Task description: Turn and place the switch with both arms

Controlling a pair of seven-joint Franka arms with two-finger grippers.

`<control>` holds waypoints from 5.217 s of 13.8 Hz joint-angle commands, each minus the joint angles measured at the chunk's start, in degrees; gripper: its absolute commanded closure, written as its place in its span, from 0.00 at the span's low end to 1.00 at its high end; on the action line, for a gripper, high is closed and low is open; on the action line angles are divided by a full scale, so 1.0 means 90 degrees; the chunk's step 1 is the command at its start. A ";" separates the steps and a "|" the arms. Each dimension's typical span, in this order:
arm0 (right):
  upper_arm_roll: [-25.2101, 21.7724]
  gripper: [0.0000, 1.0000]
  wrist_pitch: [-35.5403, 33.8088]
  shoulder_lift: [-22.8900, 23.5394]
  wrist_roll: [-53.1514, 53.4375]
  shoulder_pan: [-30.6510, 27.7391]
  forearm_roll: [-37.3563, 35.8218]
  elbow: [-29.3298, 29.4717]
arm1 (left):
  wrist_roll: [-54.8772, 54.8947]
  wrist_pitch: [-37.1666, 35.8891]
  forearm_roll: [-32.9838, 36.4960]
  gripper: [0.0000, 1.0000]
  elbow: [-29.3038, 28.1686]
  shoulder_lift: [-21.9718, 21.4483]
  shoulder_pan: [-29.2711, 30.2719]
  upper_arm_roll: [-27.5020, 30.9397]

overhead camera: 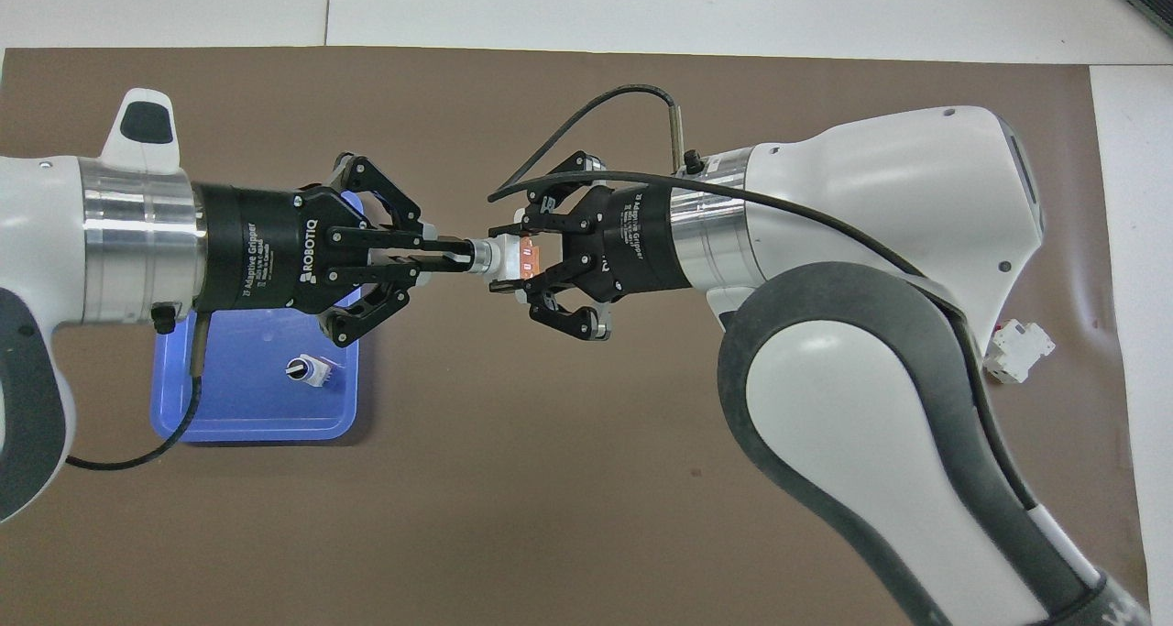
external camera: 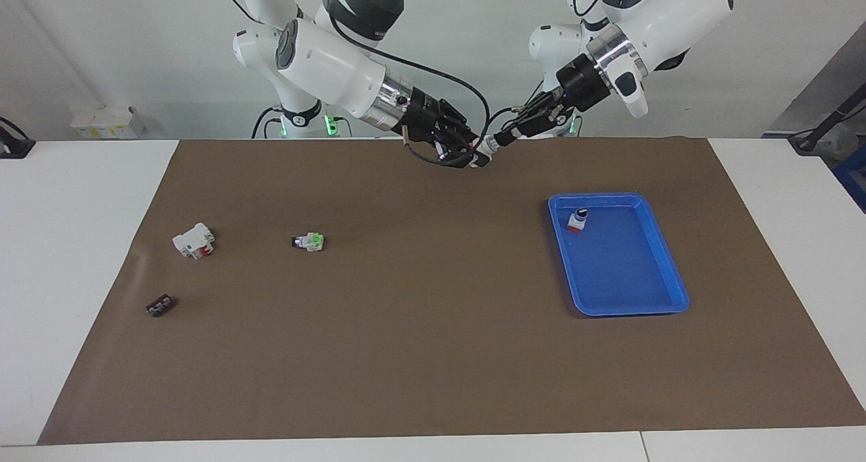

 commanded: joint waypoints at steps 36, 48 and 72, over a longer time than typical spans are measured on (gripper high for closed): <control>-0.1415 0.00 -0.2838 -0.1637 -0.9249 -0.1423 -0.5630 -0.0358 | 0.4754 -0.0055 0.3087 1.00 -0.1908 -0.0515 0.0447 0.0760; -0.1232 0.00 -0.3438 -0.1557 -0.9370 -0.1774 -0.5905 -0.0090 | 0.9796 0.1791 0.3957 1.00 -0.2239 0.0668 0.0525 0.0790; -0.1173 0.00 -0.3554 -0.1813 -0.9545 -0.1686 -0.5885 -0.0209 | 1.0188 -0.0716 0.5243 0.00 -0.0458 0.0120 0.0584 0.1025</control>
